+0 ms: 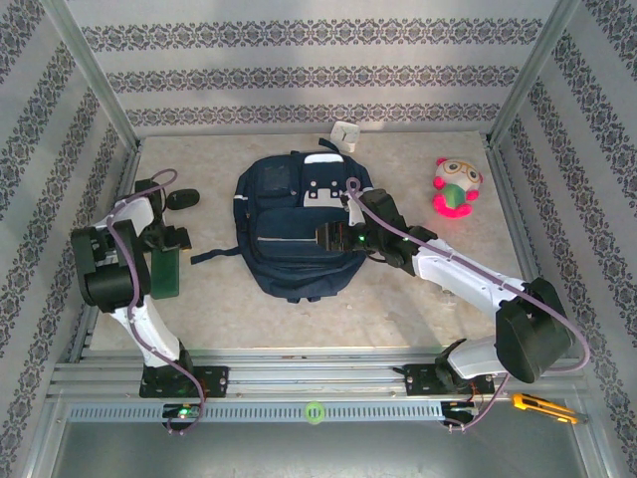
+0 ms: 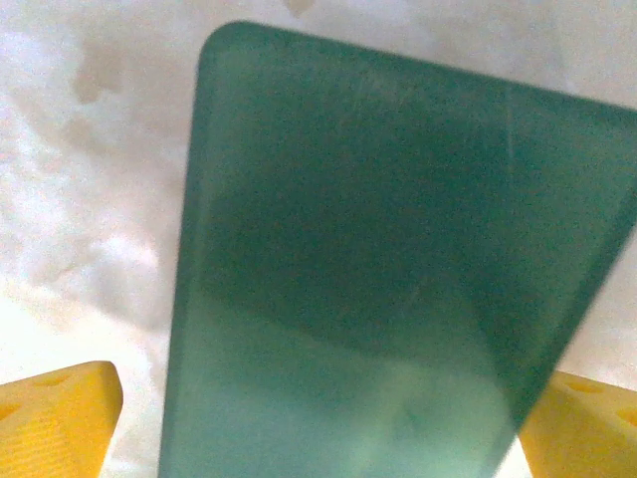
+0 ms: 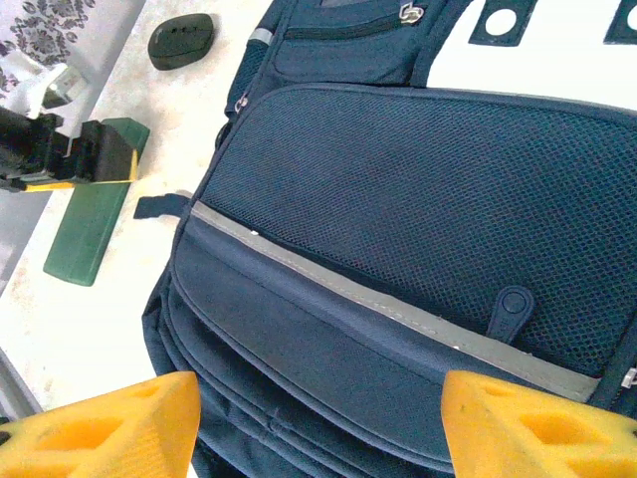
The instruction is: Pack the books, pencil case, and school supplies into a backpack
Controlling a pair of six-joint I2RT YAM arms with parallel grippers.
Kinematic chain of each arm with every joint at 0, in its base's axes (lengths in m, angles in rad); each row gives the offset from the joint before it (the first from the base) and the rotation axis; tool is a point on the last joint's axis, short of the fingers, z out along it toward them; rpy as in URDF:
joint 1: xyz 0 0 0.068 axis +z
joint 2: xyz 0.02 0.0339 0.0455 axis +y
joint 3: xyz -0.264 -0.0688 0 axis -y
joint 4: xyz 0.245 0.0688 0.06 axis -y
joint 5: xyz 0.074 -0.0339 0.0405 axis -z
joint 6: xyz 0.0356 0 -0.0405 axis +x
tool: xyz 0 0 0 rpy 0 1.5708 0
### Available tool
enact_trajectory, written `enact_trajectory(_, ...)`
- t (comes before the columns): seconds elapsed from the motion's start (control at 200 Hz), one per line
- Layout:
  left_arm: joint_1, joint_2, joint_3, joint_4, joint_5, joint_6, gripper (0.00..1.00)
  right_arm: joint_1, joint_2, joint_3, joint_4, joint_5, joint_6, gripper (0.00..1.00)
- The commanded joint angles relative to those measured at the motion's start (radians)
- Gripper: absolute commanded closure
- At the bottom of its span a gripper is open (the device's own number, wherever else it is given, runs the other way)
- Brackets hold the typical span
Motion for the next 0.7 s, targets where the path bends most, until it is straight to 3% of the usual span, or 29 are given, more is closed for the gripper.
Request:
enact_trajectory(0.0, 0.022, 0.05, 0.037, 0.031, 0.009, 0.034, 0.04, 0.009, -0.017, -0.011, 0.024, -0.026, -0.023, 0.35)
enact_trajectory(0.19, 0.024, 0.092, 0.059, 0.043, 0.035, 0.033, 0.16, 0.009, -0.02, -0.017, 0.031, -0.03, -0.019, 0.35)
enact_trajectory(0.445, 0.023, -0.01, -0.043, 0.11, 0.044, 0.034, 0.39, 0.009, -0.023, -0.017, 0.036, -0.041, -0.021, 0.36)
enact_trajectory(0.7, 0.024, -0.189, -0.125, 0.113, 0.119, -0.026, 0.47, 0.015, -0.047, -0.029, 0.059, -0.043, -0.01, 0.37)
